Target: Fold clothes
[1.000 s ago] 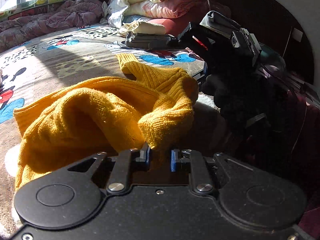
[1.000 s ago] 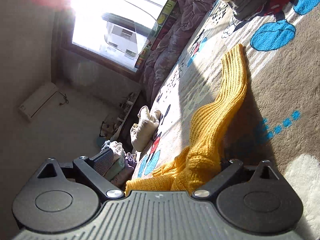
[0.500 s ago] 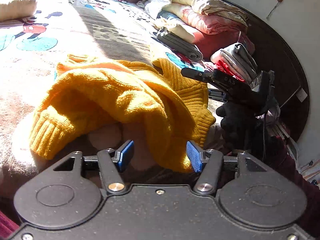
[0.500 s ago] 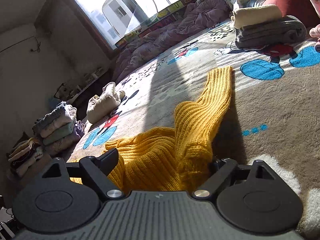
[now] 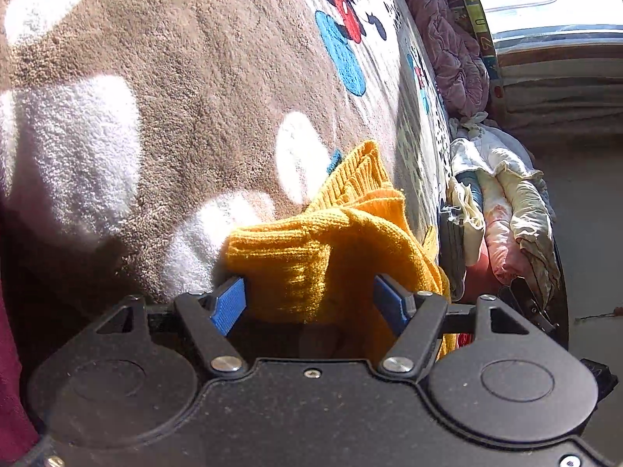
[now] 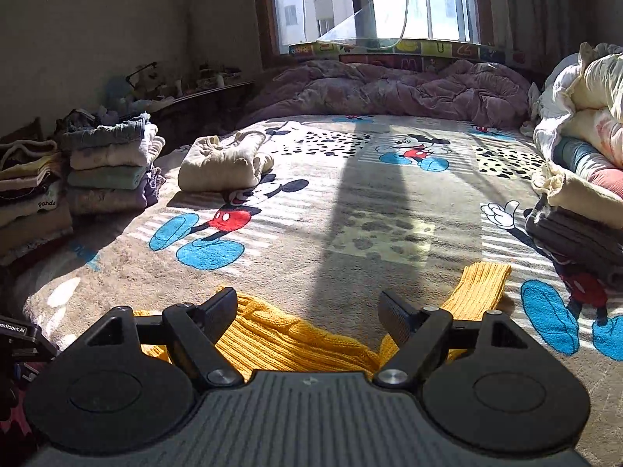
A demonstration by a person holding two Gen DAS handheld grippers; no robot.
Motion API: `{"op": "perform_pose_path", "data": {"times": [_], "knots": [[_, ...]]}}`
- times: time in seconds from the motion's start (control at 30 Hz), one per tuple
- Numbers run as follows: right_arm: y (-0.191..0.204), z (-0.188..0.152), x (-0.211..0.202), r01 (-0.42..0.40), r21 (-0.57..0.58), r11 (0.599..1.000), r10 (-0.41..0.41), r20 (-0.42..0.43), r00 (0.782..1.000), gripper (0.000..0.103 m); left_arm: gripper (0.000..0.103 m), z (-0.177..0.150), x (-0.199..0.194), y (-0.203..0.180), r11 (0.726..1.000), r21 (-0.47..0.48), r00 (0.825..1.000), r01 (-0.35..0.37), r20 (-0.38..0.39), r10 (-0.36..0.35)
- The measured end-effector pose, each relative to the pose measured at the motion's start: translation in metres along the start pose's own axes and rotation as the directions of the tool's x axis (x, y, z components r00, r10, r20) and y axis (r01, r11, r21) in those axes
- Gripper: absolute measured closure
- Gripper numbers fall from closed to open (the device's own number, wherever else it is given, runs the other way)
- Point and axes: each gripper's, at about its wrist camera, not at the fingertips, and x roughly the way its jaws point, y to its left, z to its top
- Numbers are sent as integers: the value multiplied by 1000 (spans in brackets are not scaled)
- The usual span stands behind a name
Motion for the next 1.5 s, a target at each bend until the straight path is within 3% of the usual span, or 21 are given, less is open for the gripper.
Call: {"op": "perform_pose_path", "data": {"times": [0.03, 0.1, 0.2, 0.3, 0.37, 0.5, 0.57, 0.6, 0.63, 0.67, 0.7, 0.73, 0.87, 1.07, 1.2, 1.3, 1.37, 1.4, 1.43, 1.47, 1.5], "knots": [[1, 9, -4, -1, -6, 1000, 1, 10, 1000, 20, 38, 4, 5, -4, 1000, 19, 1000, -15, 11, 15], [5, 24, 4, 6, -40, 999, -6, -3, 1000, 19, 69, 12, 18, -13, 997, 67, 999, -42, 20, 41], [14, 34, 35, -4, -128, 992, -6, -81, 997, 19, 87, 19, 36, -23, 987, 151, 999, -52, 24, 49], [19, 29, 81, -74, -172, 982, 38, -206, 978, 19, 93, 27, 50, -33, 963, 268, 998, -42, 46, 31], [20, 24, 108, -111, -183, 977, 57, -278, 959, 20, 94, 33, 54, -34, 958, 287, 999, -19, 52, 4], [24, 9, 165, -193, -203, 960, 92, -424, 901, 21, 94, 39, 58, -28, 948, 319, 998, 17, 54, -37], [24, 3, 180, -252, -171, 952, 141, -485, 863, 34, 95, 41, 57, -24, 946, 324, 998, 25, 51, -43], [24, 0, 186, -284, -150, 947, 170, -514, 841, 58, 95, 43, 58, -23, 947, 321, 998, 30, 48, -48], [25, -3, 192, -314, -129, 941, 198, -542, 816, 63, 95, 46, 58, -22, 947, 320, 998, 35, 47, -53], [29, -4, 189, -344, -166, 924, 208, -535, 819, 68, 95, 51, 58, -26, 944, 327, 996, 41, 55, -63], [30, -2, 186, -353, -170, 920, 218, -527, 822, 84, 95, 56, 58, -29, 941, 334, 995, 48, 64, -73], [31, 0, 183, -361, -172, 917, 227, -519, 824, 87, 95, 62, 58, -33, 938, 342, 994, 54, 72, -83], [28, 23, 166, -331, -193, 924, 225, -424, 877, 89, 95, 82, 58, -48, 925, 372, 987, 77, 105, -124], [-21, 78, 150, -209, -36, 977, 199, -194, 961, 89, 96, 145, 68, -85, 901, 421, 964, 109, 177, -200], [-56, 102, 147, -143, 121, 982, 147, -28, 989, 90, 96, 189, 88, -126, 864, 491, 952, 113, 196, -236], [-81, 106, 154, -68, 268, 961, 51, 68, 996, 90, 93, 212, 114, -149, 846, 531, 960, 48, 209, -186], [-88, 102, 168, 9, 307, 952, -25, 50, 998, 88, 89, 222, 134, -154, 847, 532, 970, -18, 214, -114], [-92, 95, 184, 83, 309, 947, -85, -9, 996, 83, 89, 220, 138, -150, 846, 530, 970, -53, 228, -82], [-97, 88, 192, 133, 320, 938, -123, -49, 991, 82, 89, 216, 137, -143, 853, 520, 974, -44, 214, -80], [-102, 81, 199, 180, 330, 927, -160, -88, 983, 80, 77, 210, 134, -136, 861, 509, 976, -24, 199, -90], [-109, 71, 203, 182, 365, 913, -149, -115, 982, 76, 54, 197, 128, -122, 870, 493, 978, 0, 184, -104]]}}
